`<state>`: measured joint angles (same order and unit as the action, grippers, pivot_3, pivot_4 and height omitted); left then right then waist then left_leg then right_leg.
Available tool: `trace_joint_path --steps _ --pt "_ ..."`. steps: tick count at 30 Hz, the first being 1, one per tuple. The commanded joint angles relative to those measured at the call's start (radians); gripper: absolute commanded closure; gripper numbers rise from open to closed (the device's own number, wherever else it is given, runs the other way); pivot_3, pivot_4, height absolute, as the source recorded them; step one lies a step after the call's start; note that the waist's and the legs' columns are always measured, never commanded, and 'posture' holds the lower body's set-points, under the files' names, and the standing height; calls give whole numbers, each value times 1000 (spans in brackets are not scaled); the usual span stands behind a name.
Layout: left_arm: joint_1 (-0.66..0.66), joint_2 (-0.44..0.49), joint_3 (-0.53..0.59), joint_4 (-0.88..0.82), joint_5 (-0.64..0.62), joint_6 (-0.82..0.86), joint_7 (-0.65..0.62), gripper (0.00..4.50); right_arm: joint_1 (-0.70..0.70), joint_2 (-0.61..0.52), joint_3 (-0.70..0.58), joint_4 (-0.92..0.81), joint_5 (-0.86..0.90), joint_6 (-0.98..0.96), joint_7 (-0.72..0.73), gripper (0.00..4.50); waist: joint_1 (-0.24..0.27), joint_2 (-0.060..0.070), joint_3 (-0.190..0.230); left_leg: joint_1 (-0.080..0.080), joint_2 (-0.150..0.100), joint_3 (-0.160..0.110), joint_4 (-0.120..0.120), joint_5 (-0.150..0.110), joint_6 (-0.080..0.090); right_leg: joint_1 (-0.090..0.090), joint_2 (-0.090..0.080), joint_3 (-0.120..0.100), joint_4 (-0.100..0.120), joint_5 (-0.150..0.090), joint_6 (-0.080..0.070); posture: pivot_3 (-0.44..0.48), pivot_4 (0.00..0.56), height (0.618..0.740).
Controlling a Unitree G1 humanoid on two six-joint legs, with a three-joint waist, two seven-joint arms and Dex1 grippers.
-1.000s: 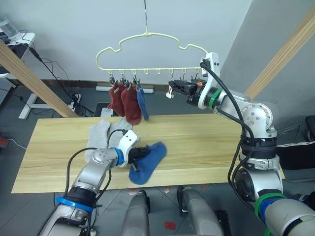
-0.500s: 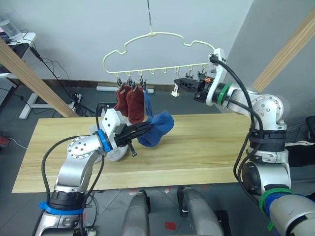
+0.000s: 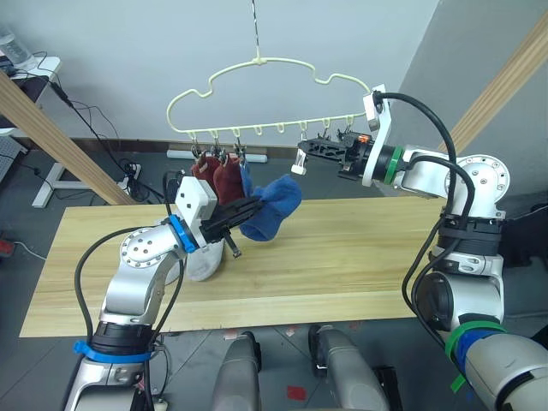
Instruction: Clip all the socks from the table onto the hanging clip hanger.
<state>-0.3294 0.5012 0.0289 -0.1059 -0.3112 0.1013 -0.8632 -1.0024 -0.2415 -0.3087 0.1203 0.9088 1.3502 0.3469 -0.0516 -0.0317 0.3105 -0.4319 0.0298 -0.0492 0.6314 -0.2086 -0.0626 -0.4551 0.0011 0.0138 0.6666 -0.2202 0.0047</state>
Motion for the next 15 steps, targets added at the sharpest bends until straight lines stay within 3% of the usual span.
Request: trace_joint_path --steps 1,15 --pt "-18 -9 0 -15 -12 -8 7 4485 -7 -1 -3 -42 25 9 2 4159 0 0 0 0 0 0 0 0 0 0 0 0 0 0 0 -28 298 740" --pt "-65 -32 -22 13 1 -10 13 4485 5 30 -6 -46 27 8 -22 4159 -2 0 0 0 0 0 0 0 0 0 0 0 0 0 0 -32 311 740"
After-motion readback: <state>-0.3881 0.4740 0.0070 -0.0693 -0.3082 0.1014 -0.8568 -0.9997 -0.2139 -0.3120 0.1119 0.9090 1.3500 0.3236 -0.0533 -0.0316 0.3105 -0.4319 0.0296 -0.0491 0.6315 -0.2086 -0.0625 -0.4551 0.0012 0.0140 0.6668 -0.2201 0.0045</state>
